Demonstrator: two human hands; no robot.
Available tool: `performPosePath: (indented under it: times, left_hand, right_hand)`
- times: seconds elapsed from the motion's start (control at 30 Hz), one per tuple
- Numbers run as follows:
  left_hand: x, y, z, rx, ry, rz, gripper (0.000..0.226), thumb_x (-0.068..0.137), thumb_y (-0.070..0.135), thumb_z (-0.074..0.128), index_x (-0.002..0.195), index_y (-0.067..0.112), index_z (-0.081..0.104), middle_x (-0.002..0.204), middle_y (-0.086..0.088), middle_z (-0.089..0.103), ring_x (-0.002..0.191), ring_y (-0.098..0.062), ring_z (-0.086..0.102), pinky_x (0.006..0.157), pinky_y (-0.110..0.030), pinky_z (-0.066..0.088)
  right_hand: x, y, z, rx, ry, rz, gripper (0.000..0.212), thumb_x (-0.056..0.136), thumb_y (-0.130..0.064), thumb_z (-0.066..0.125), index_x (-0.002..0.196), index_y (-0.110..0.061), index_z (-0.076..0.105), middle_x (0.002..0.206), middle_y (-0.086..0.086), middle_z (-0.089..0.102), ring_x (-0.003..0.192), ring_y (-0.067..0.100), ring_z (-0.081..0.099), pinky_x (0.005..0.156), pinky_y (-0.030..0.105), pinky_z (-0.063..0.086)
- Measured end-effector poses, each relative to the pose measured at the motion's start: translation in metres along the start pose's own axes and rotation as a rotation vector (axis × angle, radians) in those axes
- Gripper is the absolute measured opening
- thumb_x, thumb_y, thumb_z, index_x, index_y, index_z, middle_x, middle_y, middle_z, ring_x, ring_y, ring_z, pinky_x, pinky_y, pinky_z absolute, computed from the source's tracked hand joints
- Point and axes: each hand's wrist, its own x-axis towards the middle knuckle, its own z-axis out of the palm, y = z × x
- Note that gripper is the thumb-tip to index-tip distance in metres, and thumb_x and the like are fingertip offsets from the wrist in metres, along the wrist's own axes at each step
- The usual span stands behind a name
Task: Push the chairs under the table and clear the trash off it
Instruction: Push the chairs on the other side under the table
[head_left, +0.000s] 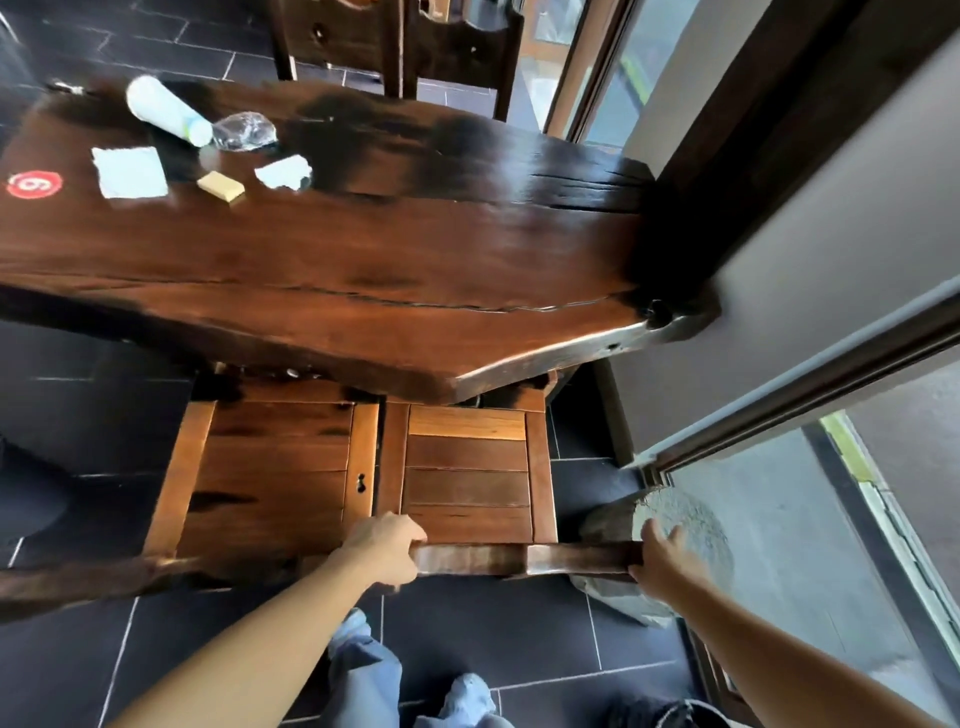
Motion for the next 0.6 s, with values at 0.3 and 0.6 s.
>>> performPosePath:
  times: [0.3,0.6]
  left_hand:
    - [-0.033,-0.005,0.004,-0.002,0.304,-0.098,0.042,0.084,0.055,0.049,0.106,0.023,0.066,0.101,-0.001,0.071,0.097,-0.022,0.065,0.078,-0.03,0.047]
    - [-0.043,0.012,0.012,0.08,0.312,-0.21,0.037,0.085,0.05,0.048,0.097,0.022,0.07,0.098,-0.002,0.072,0.094,-0.022,0.065,0.08,-0.03,0.047]
  right_hand:
    - [-0.001,-0.003,0.004,0.059,0.027,0.005,0.051,0.089,-0.04,0.048,0.132,-0.019,0.032,0.129,0.016,0.039,0.115,0.038,0.048,0.094,0.044,0.045]
    - [0.0,0.014,0.005,0.198,0.057,-0.143,0.041,0.093,-0.026,0.051,0.13,-0.018,0.037,0.126,0.02,0.035,0.114,0.038,0.04,0.097,0.039,0.035]
